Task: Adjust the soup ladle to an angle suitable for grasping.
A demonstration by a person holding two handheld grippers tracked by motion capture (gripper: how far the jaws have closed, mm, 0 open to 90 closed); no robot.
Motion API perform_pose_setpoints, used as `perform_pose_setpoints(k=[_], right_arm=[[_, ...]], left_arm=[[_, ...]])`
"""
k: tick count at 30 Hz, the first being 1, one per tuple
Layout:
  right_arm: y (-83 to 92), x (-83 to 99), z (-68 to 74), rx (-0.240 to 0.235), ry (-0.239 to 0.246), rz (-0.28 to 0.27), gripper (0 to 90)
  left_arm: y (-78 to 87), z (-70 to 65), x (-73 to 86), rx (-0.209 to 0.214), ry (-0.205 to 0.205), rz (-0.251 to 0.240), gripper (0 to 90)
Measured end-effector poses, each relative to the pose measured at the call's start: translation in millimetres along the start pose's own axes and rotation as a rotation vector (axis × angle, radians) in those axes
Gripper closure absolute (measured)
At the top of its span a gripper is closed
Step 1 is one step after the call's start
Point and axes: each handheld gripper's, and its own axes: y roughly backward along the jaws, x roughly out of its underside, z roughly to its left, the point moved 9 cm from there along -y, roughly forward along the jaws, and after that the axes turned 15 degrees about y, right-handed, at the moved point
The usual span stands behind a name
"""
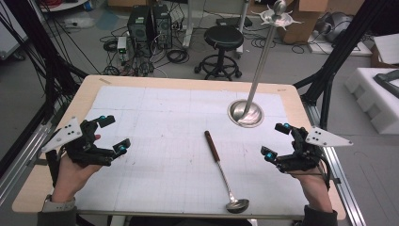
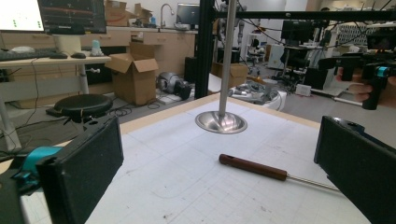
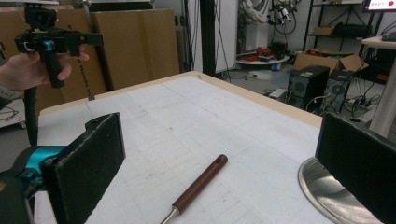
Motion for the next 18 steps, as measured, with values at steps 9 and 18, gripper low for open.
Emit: perform_pose_setpoints(k=[9, 18], right_arm=[[-8.6, 7.2, 1.4, -0.007, -0.017, 0.024, 0.1], [-21.0, 17.3, 0.0, -0.009, -0.054, 0.032, 4.6]], left_arm=[[-1.8, 0.9, -0.2, -0.002, 0.001, 0.003, 1.8], [-6.5, 5.8, 1.1, -0.001, 0.006, 0.016, 1.8]])
